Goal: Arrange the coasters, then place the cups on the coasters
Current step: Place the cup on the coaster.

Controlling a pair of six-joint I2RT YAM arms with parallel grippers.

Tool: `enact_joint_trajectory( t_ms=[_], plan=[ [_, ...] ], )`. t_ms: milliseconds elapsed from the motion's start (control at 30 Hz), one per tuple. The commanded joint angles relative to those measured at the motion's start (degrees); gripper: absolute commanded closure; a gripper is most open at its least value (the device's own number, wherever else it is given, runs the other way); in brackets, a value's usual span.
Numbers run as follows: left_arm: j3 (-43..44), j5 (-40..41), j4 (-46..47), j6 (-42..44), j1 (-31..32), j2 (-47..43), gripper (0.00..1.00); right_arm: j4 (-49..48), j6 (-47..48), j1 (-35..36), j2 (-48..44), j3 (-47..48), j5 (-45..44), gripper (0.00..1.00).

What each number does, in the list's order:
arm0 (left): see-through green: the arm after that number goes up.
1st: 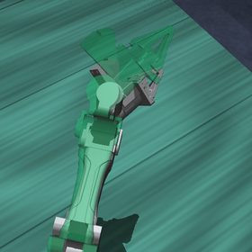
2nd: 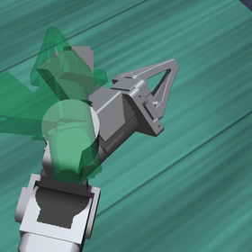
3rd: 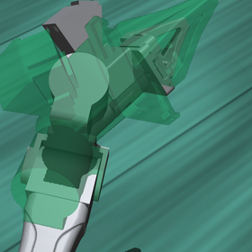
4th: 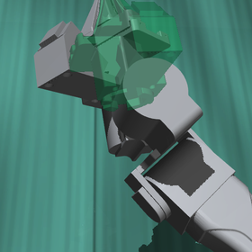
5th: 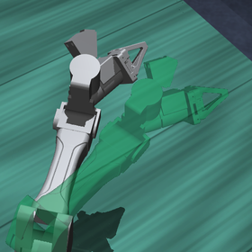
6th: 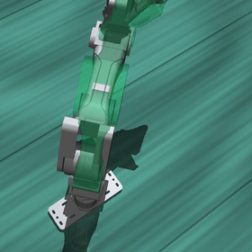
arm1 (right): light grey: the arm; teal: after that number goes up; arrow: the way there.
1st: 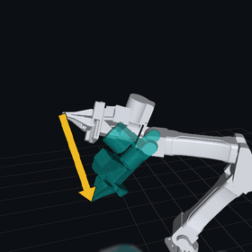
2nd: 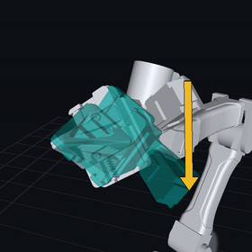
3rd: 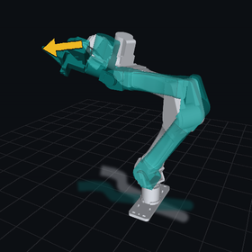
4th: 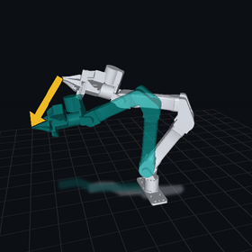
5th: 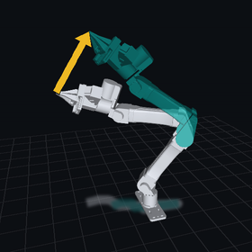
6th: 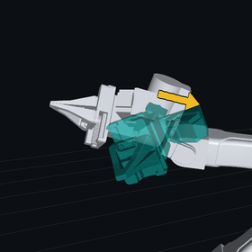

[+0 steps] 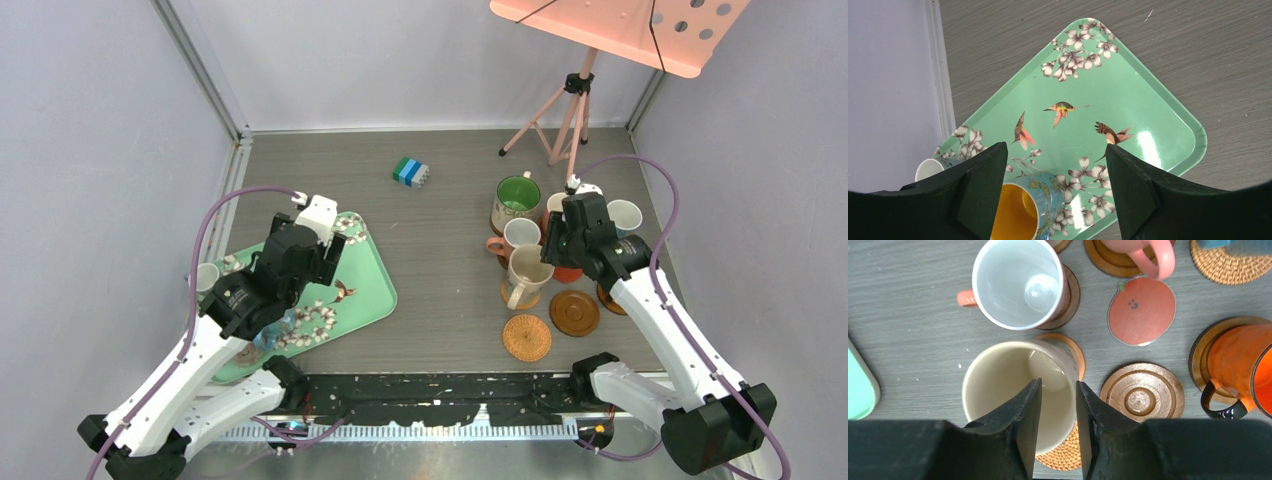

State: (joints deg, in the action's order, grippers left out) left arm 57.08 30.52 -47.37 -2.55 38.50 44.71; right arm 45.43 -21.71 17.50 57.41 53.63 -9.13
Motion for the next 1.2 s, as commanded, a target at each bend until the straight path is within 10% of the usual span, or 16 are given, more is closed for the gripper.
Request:
enact_joint_trajectory(
  t_ms=[0,400,833,1167],
  plan=[
    [-0.04,2.16,2.02,-0.18,0.00,-0.46,0.25,-0.14,-0.19,-0.27,-0.68,5.21,-1.15,0.60],
    [0.39,25.11,-1.24,-15.12,-3.55,4.85,0.02,-4.78,3.85,0.39,-8.59,8.04,18.60,0.56],
    [-0.63,4.69,9.26,-29.32,-44.30,10.98,0.17,-10.69,2.90,0.87,-15.13,2.40,29.24,0.57],
    [6.97,-3.36,6.49,-26.85,-57.74,31.99,0.26,-11.36,3.22,0.87,-21.09,0.77,30.84,0.57]
  ],
)
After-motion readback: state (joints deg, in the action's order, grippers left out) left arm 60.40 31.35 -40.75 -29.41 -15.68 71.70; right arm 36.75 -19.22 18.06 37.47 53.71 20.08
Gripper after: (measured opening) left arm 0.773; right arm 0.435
